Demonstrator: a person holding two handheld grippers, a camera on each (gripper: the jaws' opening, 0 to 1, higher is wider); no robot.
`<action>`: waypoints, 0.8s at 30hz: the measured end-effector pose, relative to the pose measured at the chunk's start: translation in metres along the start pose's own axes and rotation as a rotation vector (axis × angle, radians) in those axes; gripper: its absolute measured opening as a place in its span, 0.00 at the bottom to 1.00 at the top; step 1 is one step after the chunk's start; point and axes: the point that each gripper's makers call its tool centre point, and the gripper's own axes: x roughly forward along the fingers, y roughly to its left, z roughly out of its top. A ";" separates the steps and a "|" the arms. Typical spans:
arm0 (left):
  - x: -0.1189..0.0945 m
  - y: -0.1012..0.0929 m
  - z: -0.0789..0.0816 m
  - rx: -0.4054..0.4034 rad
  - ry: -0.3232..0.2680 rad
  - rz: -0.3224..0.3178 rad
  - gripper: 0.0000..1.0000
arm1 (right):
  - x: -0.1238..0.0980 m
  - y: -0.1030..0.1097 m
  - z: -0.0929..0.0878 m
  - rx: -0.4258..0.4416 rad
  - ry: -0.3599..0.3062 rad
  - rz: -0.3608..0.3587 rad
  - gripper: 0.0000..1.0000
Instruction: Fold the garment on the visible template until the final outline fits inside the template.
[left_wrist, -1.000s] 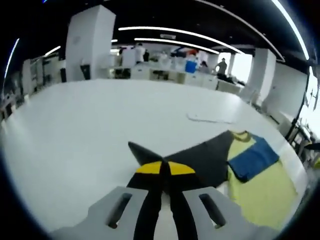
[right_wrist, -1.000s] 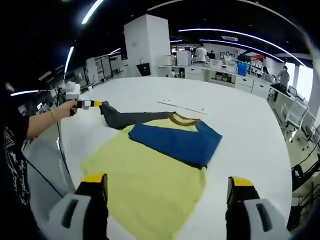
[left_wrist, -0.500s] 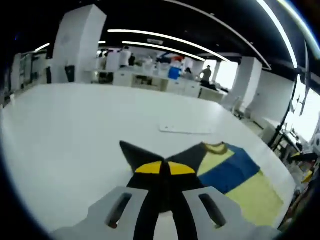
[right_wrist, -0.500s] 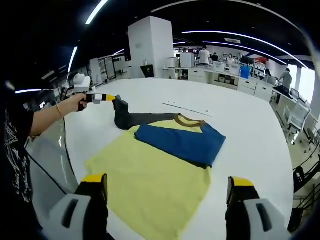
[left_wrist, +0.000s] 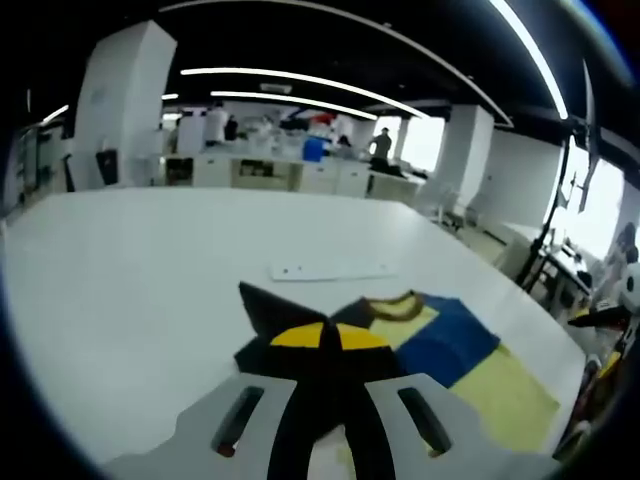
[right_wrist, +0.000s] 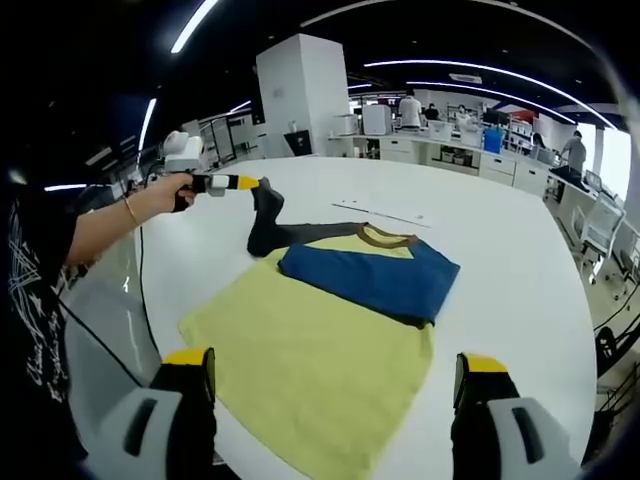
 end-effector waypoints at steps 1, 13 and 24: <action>0.002 -0.003 0.001 0.002 -0.002 -0.006 0.00 | 0.001 0.000 -0.001 0.000 0.002 0.001 1.00; 0.031 -0.045 0.014 0.057 -0.007 -0.053 0.00 | 0.002 -0.002 -0.011 -0.003 0.028 0.003 1.00; 0.065 -0.090 0.003 0.192 0.030 -0.136 0.00 | 0.001 -0.009 -0.015 0.030 0.030 -0.016 1.00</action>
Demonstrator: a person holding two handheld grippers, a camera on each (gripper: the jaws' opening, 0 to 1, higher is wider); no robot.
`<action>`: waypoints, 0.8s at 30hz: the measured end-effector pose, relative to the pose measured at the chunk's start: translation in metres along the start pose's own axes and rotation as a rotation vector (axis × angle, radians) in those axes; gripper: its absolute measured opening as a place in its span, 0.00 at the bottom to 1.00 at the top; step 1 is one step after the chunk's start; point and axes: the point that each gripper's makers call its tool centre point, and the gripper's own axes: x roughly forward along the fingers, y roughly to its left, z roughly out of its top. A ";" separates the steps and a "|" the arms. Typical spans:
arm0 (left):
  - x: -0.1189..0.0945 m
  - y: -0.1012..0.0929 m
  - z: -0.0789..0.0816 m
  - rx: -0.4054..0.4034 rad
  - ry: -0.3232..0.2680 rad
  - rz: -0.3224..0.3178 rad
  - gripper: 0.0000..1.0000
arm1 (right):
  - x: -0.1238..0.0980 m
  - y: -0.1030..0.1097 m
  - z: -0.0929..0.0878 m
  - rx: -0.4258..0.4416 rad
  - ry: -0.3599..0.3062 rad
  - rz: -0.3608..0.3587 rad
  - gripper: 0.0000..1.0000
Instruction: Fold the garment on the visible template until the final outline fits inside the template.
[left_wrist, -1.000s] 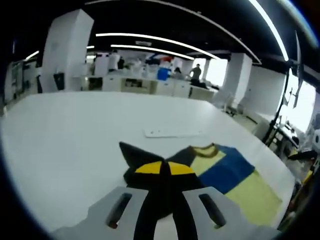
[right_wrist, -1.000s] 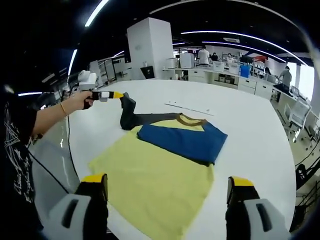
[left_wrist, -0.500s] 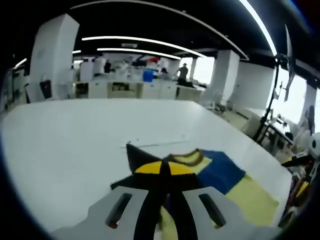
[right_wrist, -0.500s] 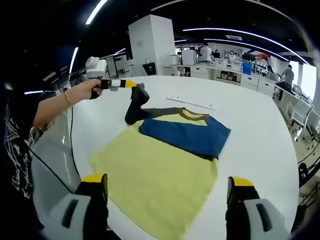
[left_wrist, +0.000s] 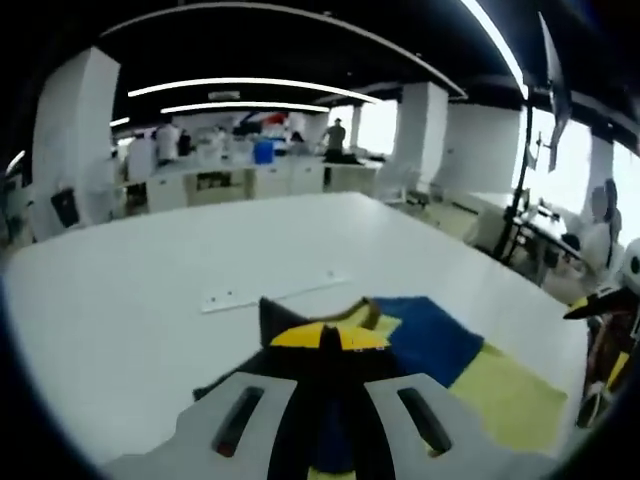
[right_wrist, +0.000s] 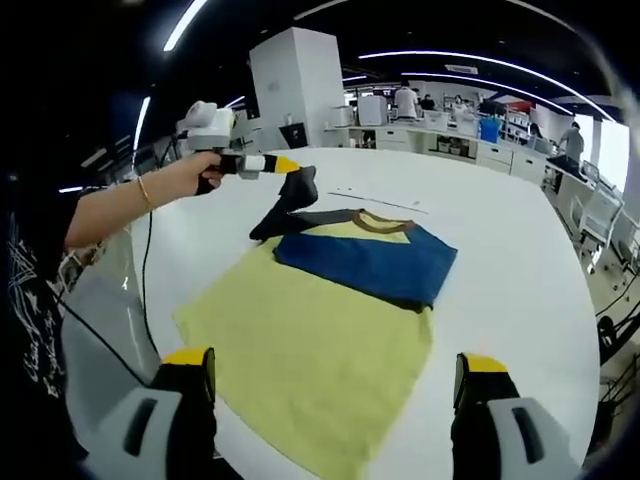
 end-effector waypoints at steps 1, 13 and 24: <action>0.003 -0.003 -0.001 0.023 0.005 -0.007 0.00 | 0.000 -0.002 0.000 0.003 0.000 -0.002 1.00; 0.038 -0.054 -0.008 0.102 0.020 -0.113 0.00 | 0.000 -0.007 -0.009 0.026 0.017 -0.018 1.00; 0.044 -0.101 -0.031 0.158 0.047 -0.220 0.00 | 0.002 -0.011 -0.020 0.041 0.044 -0.019 1.00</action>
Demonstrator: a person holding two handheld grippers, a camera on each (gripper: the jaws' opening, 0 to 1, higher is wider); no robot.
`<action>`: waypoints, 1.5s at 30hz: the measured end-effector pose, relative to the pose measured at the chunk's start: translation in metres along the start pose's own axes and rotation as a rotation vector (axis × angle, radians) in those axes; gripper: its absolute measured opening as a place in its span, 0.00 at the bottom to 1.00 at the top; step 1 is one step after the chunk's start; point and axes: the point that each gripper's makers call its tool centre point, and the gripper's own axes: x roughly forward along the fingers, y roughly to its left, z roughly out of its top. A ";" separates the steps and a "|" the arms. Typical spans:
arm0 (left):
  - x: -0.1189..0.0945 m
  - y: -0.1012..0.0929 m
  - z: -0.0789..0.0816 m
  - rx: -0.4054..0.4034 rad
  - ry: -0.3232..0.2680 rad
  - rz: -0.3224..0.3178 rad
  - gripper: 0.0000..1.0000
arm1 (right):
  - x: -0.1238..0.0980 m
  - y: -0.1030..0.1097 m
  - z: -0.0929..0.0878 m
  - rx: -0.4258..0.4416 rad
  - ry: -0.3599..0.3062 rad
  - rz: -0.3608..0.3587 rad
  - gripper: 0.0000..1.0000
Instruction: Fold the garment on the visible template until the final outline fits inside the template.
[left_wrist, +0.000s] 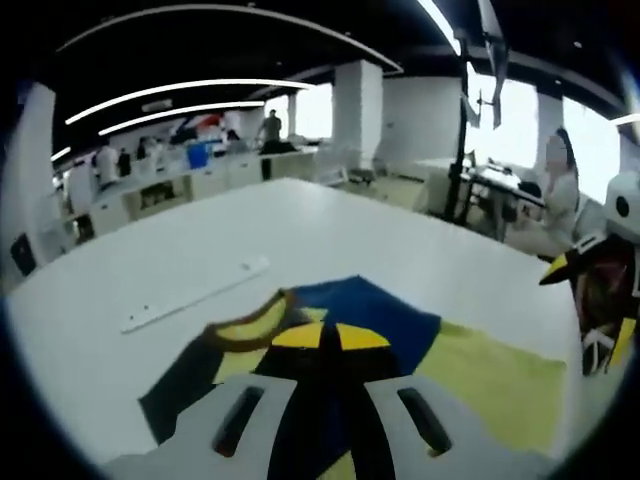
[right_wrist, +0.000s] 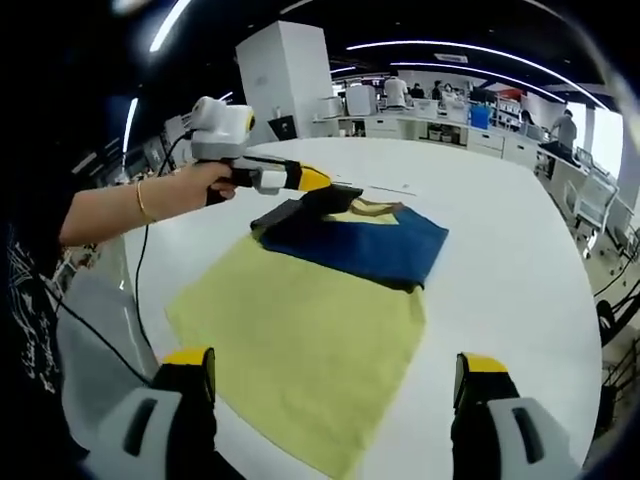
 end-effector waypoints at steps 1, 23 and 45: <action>0.000 -0.006 -0.002 0.006 0.002 -0.013 0.00 | 0.000 0.002 -0.001 0.001 0.002 0.002 1.00; 0.019 -0.048 -0.050 -0.002 0.101 -0.079 0.00 | 0.004 0.014 -0.013 -0.043 0.050 0.032 1.00; 0.025 -0.068 -0.099 -0.032 0.228 -0.153 0.06 | 0.004 0.018 -0.009 -0.070 0.044 0.039 1.00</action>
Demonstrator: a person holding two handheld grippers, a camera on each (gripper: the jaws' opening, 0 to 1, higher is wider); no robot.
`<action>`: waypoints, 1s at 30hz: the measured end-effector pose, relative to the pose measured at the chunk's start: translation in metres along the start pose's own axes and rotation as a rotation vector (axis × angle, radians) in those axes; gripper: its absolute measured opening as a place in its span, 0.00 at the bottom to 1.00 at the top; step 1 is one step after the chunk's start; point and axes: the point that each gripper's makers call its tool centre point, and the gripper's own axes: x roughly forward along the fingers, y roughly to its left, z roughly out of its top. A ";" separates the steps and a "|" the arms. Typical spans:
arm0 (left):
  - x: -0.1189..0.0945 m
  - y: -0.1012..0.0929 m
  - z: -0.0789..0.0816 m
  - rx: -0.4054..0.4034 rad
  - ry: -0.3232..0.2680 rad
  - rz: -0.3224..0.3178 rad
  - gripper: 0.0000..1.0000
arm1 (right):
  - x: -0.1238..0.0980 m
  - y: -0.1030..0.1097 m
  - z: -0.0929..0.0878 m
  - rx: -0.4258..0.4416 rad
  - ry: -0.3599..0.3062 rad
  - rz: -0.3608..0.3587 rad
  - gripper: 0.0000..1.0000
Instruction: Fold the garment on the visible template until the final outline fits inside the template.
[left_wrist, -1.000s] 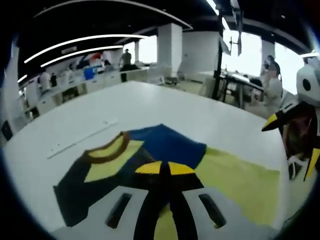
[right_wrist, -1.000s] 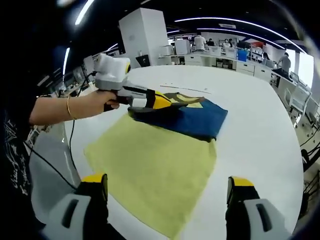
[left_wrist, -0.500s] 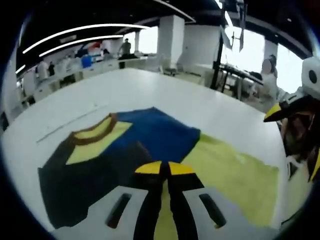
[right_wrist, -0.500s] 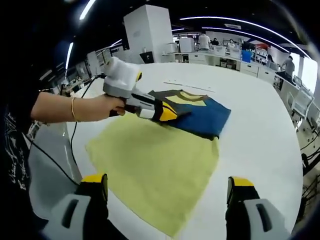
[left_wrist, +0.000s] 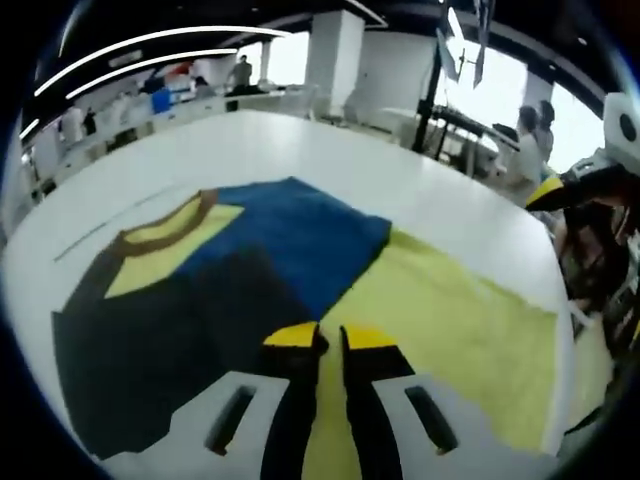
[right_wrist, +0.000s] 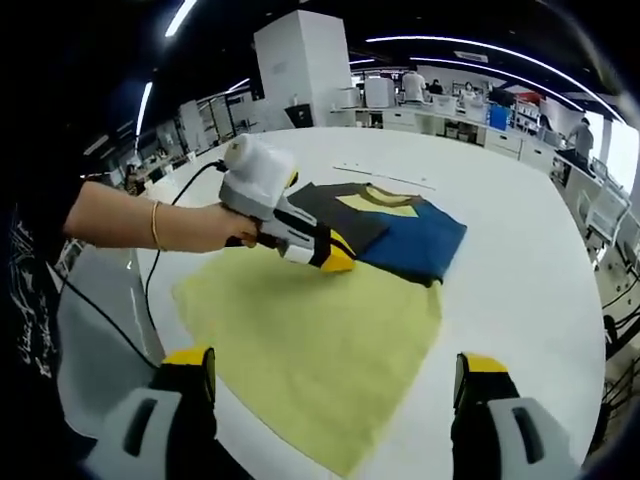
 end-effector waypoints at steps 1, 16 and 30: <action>0.000 0.000 0.000 0.001 0.000 -0.001 0.06 | 0.000 0.000 0.000 -0.001 0.000 -0.001 1.00; -0.033 0.054 0.025 0.009 -0.097 0.237 0.26 | -0.003 -0.001 -0.003 -0.003 0.000 -0.004 1.00; -0.024 0.057 -0.004 -0.084 -0.033 0.224 0.16 | -0.004 -0.005 -0.005 0.008 0.000 -0.016 1.00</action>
